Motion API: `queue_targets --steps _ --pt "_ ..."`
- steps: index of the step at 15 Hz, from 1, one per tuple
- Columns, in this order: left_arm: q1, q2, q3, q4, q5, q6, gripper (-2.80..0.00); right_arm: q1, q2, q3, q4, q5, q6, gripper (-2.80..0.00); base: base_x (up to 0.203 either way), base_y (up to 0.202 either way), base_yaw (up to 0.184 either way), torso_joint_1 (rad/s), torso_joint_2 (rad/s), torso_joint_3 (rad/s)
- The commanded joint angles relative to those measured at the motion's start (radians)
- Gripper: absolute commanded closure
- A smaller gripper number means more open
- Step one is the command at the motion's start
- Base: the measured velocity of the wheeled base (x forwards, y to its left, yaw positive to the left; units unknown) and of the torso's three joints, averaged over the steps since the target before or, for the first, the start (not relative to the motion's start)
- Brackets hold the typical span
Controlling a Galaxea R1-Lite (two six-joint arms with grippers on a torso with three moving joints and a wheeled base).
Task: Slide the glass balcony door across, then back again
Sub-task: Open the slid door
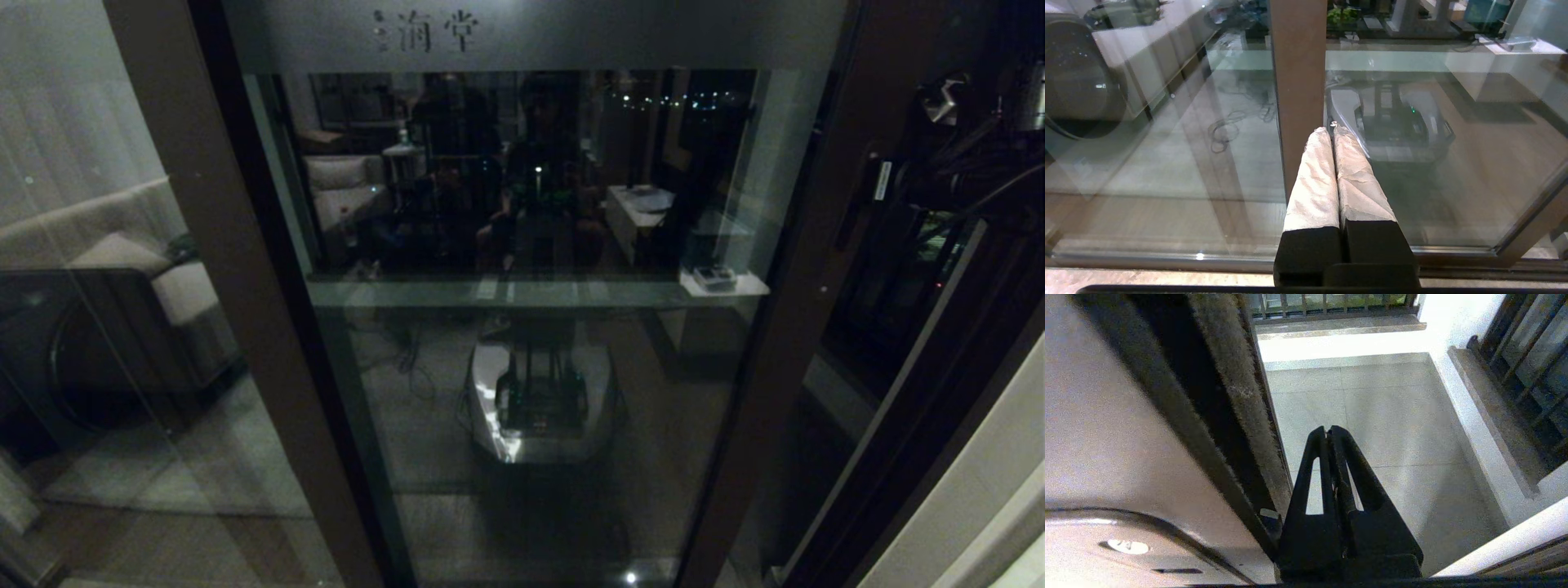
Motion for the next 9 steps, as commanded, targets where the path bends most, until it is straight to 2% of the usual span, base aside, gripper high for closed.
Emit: queue_targets --steps 1,9 --pt "0.0 0.0 0.0 0.0 0.0 0.001 0.0 0.02 0.001 0.0 0.0 0.0 -0.001 0.0 0.0 0.0 0.0 0.0 0.0 0.0" --pt "0.0 0.0 0.0 0.0 0.0 0.001 0.0 0.065 -0.008 0.022 0.0 -0.008 -0.001 0.0 0.0 0.0 0.0 0.0 0.0 0.0"
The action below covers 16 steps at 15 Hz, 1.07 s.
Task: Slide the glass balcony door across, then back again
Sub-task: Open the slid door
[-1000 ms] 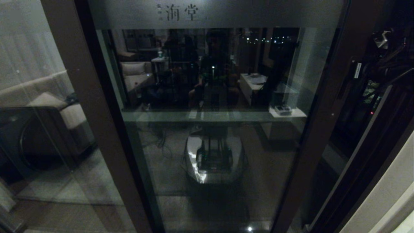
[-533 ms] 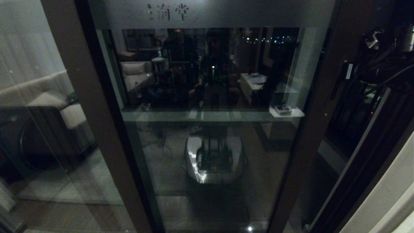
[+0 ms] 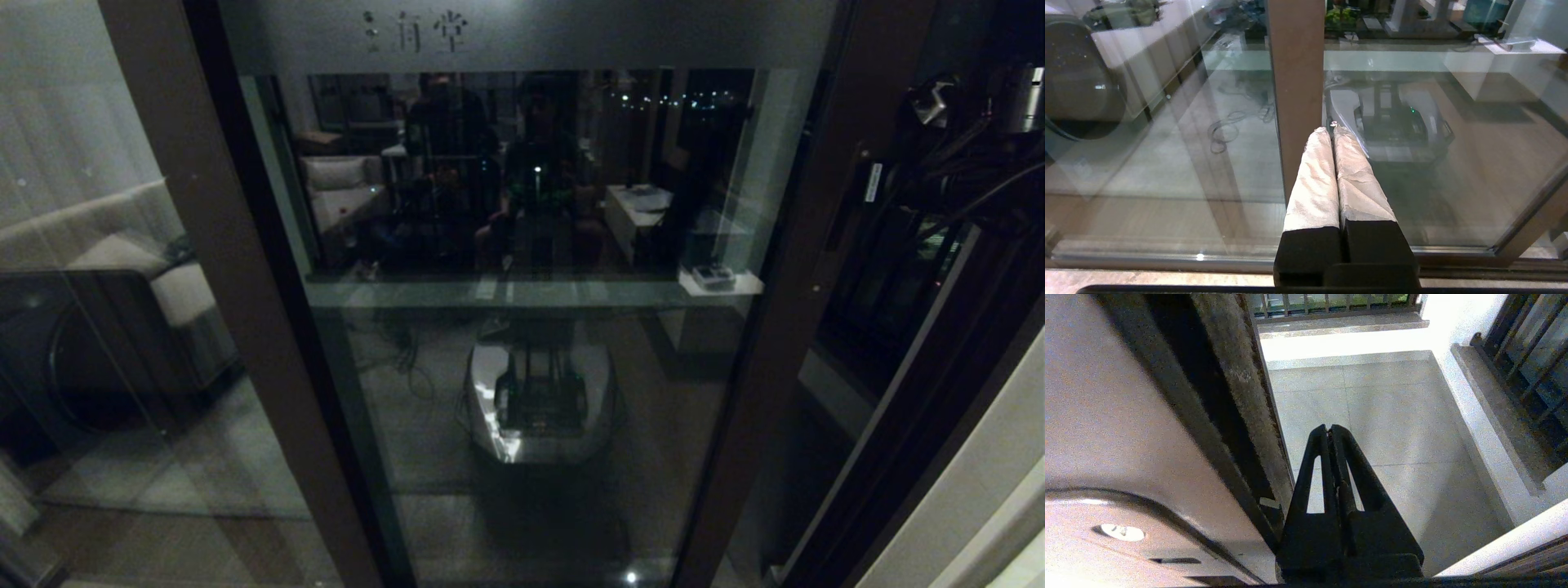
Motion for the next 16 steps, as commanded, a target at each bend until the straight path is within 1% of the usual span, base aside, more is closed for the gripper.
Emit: queue_targets --steps 1,3,16 --pt "0.0 0.0 0.0 0.0 0.0 0.0 0.0 0.017 -0.003 0.004 0.001 -0.013 0.0 0.0 0.0 0.0 0.0 0.0 0.0 0.0" --pt "0.0 0.0 0.0 0.0 0.0 0.0 0.0 0.029 -0.003 0.011 -0.019 -0.032 -0.001 0.0 0.0 0.0 0.0 0.0 0.0 0.0" --pt "0.0 0.0 0.0 0.0 0.0 0.0 0.0 0.076 -0.048 0.12 -0.073 -0.032 -0.001 0.0 0.0 0.0 0.0 0.0 0.0 0.0"
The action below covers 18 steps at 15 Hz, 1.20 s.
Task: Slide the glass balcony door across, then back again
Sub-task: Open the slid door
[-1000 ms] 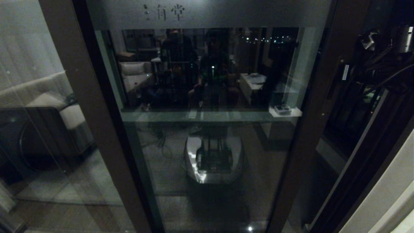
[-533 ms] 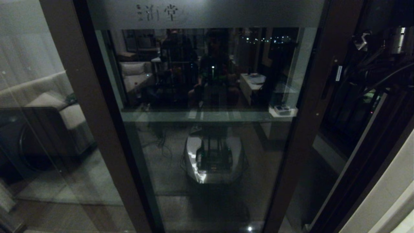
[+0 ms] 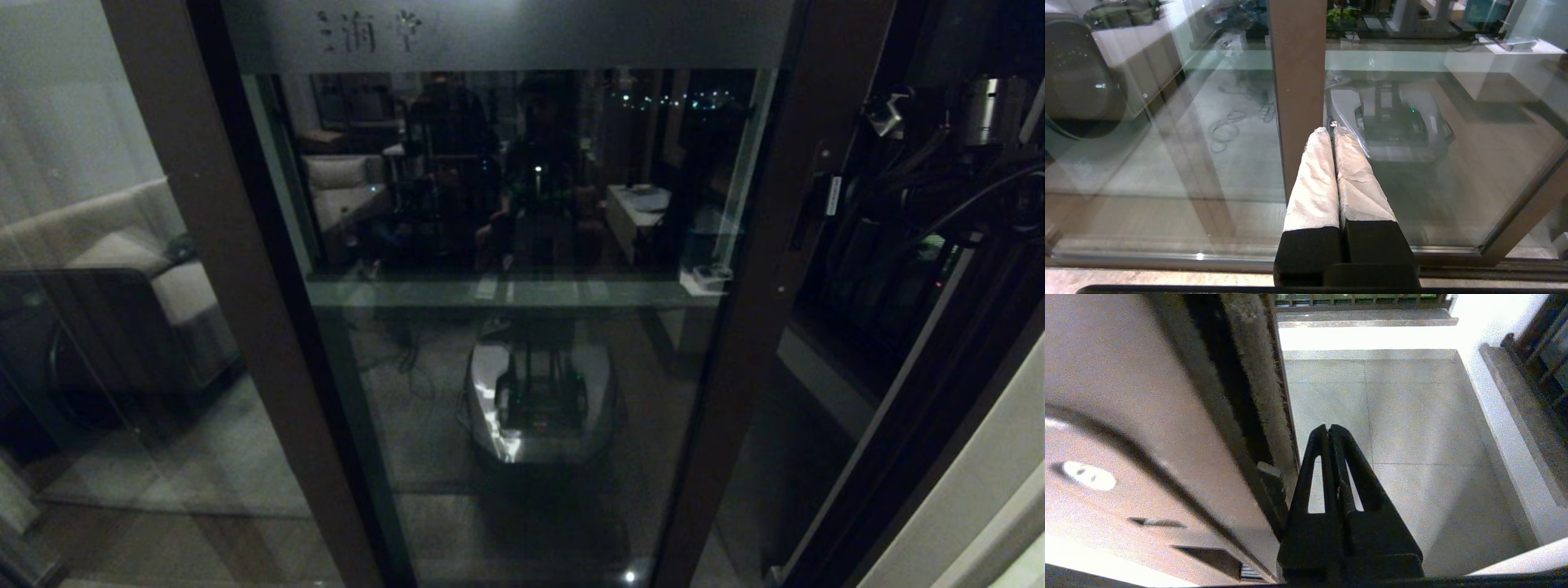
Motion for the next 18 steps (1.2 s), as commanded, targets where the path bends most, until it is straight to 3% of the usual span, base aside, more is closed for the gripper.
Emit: queue_targets --steps 1,18 --pt "0.0 0.0 0.0 0.0 0.0 0.0 0.0 0.007 -0.009 0.007 -0.007 -0.001 0.0 0.0 0.0 0.0 0.0 0.0 0.0 0.0" --pt "0.0 0.0 0.0 0.0 0.0 0.0 0.0 0.077 -0.021 0.038 -0.009 0.0 0.011 0.0 0.0 0.0 0.0 0.0 0.0 0.0"
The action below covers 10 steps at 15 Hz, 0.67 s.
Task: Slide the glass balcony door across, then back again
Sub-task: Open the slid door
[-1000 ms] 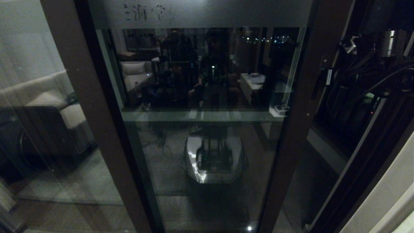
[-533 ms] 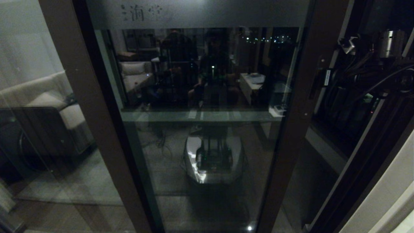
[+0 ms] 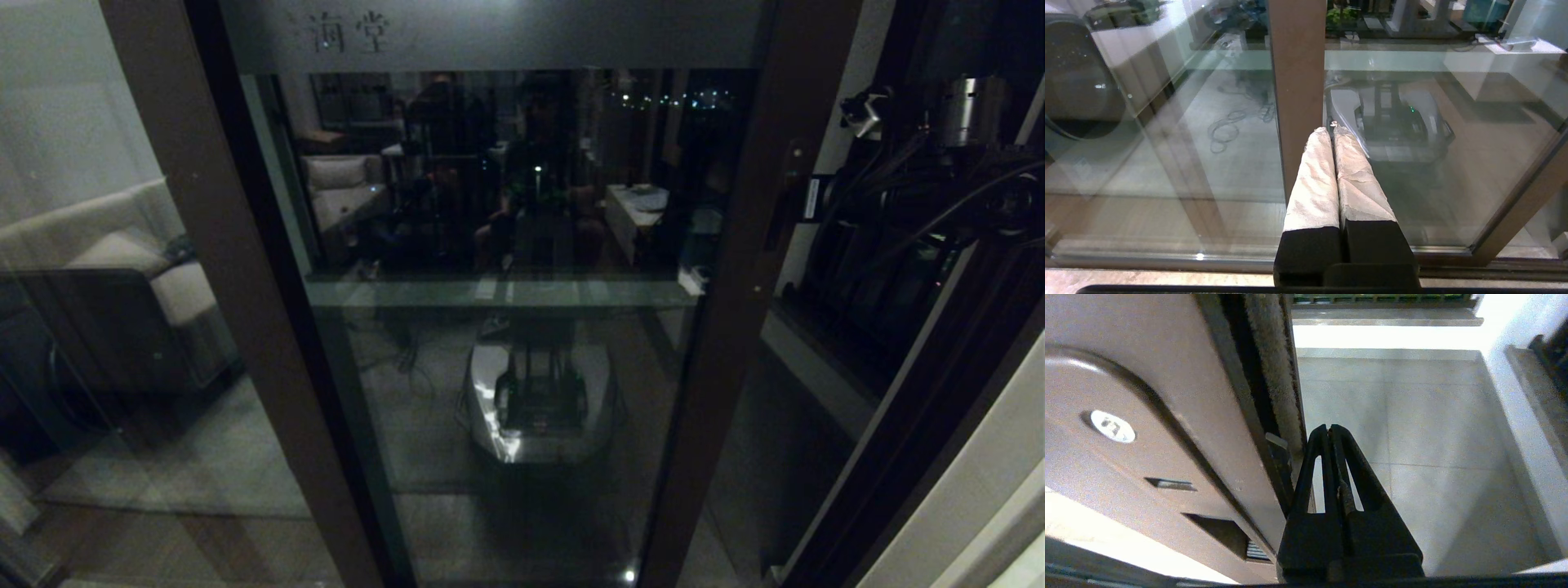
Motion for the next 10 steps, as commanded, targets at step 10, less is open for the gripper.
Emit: queue_targets --steps 10 --pt "0.0 0.0 0.0 0.0 0.0 0.0 0.0 0.058 -0.001 0.028 -0.018 -0.003 0.011 0.0 0.0 0.0 0.0 0.0 0.0 0.0"
